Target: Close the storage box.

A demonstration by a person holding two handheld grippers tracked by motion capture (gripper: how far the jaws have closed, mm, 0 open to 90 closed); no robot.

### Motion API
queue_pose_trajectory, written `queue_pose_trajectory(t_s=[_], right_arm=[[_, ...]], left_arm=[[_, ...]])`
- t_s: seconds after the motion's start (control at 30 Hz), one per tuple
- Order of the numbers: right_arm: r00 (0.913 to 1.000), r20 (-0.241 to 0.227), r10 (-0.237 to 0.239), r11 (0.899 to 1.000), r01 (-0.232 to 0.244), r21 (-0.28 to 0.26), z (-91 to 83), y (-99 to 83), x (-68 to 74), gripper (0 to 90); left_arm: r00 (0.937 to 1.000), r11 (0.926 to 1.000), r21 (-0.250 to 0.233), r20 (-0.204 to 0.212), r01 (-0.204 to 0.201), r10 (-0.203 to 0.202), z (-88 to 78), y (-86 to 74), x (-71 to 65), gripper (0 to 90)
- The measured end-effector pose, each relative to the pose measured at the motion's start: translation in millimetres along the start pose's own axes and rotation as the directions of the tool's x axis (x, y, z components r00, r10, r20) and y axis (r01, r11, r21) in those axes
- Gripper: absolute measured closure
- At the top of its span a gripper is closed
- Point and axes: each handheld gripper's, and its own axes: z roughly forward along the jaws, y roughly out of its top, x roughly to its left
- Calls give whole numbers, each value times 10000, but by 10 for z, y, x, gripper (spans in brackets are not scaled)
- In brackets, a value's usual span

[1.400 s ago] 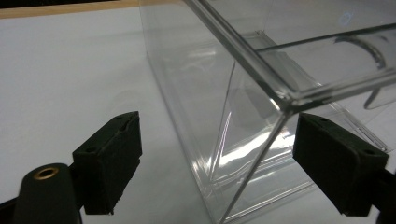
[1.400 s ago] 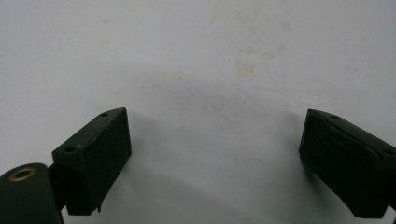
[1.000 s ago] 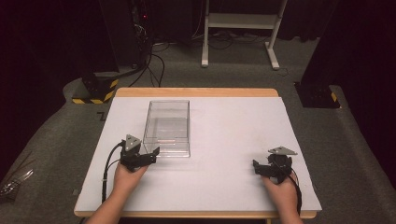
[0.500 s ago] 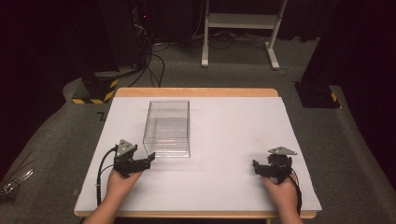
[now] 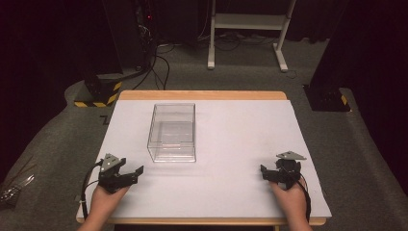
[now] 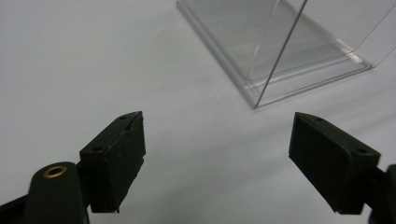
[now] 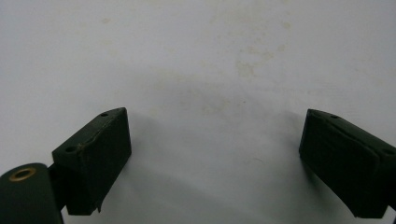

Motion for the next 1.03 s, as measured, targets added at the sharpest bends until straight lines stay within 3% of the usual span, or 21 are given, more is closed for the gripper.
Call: queue_pose_trajectory(t_s=[0.23,0.37,0.47,1.03], right_arm=[[10000,2,0,10000,0,-2,0,0,0,88],[10000,-5,17,10000,-17,3,0,0,1,88],[10000,-2,5,10000,-5,-3,0,0,0,88],[10000,40,-22,10000,22,2,-2,-1,3,89]], left_arm=[[9976,9967,706,-585,402,-360,-58,-191,188,180],[9959,9949,962,-878,296,-212,-47,-219,200,162],[9931,9884,1516,-1157,-33,211,20,-226,151,151],[9943,9910,1338,-1063,36,107,31,-238,152,145]])
